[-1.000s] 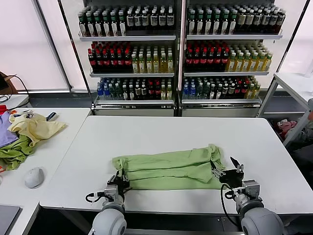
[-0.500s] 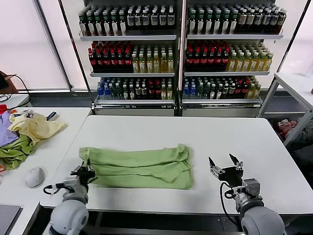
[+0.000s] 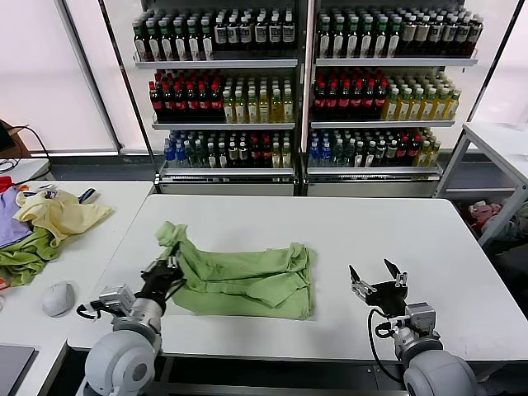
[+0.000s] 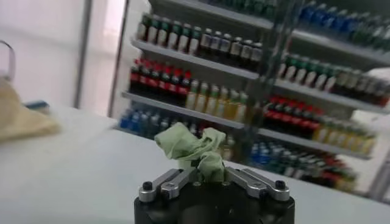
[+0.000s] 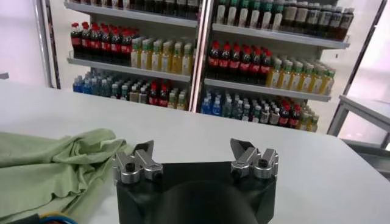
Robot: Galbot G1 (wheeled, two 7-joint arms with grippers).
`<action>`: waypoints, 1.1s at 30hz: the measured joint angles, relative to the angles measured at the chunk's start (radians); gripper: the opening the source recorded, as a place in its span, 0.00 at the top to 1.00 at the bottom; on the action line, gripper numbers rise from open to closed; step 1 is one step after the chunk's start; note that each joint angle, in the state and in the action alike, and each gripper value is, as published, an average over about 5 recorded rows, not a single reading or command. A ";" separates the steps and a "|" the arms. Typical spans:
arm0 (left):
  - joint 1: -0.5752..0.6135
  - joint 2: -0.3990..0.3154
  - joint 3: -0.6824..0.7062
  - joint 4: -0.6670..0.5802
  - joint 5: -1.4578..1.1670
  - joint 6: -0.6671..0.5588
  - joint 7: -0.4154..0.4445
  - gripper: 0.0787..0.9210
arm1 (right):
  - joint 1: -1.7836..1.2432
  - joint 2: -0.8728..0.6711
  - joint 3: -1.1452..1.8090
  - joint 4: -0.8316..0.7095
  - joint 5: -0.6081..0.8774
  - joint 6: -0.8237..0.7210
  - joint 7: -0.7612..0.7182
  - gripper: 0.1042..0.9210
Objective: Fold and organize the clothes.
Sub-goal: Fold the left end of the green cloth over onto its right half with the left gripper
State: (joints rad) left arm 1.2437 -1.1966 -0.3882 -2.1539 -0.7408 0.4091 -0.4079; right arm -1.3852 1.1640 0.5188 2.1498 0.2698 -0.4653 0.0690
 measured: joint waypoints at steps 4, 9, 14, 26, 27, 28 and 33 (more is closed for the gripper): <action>-0.023 -0.058 0.060 0.002 -0.043 -0.006 0.005 0.94 | 0.001 -0.001 0.001 0.000 -0.005 0.000 -0.001 0.12; -0.059 -0.130 0.137 0.036 -0.059 -0.010 0.013 0.94 | 0.004 -0.002 0.004 -0.003 -0.010 0.002 -0.002 0.12; -0.095 -0.190 0.214 0.097 -0.037 -0.015 0.023 0.94 | 0.003 0.003 0.007 -0.006 -0.015 0.004 -0.003 0.12; -0.149 -0.281 0.355 0.206 0.062 -0.024 0.049 0.64 | -0.016 0.007 0.018 -0.006 -0.025 0.003 -0.004 0.12; -0.148 -0.283 0.365 0.206 0.066 -0.025 0.052 0.61 | -0.016 0.006 0.019 -0.006 -0.025 0.003 -0.005 0.12; -0.146 -0.284 0.376 0.204 0.070 -0.026 0.054 0.58 | -0.016 0.006 0.020 -0.005 -0.025 0.002 -0.005 0.12; -0.130 -0.284 0.410 0.189 0.077 -0.037 0.057 0.40 | -0.021 0.009 0.021 -0.002 -0.025 0.000 -0.006 0.12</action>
State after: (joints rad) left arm 1.1142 -1.4803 0.0213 -1.9654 -0.6636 0.3716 -0.3511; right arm -1.4059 1.1731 0.5399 2.1482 0.2450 -0.4654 0.0632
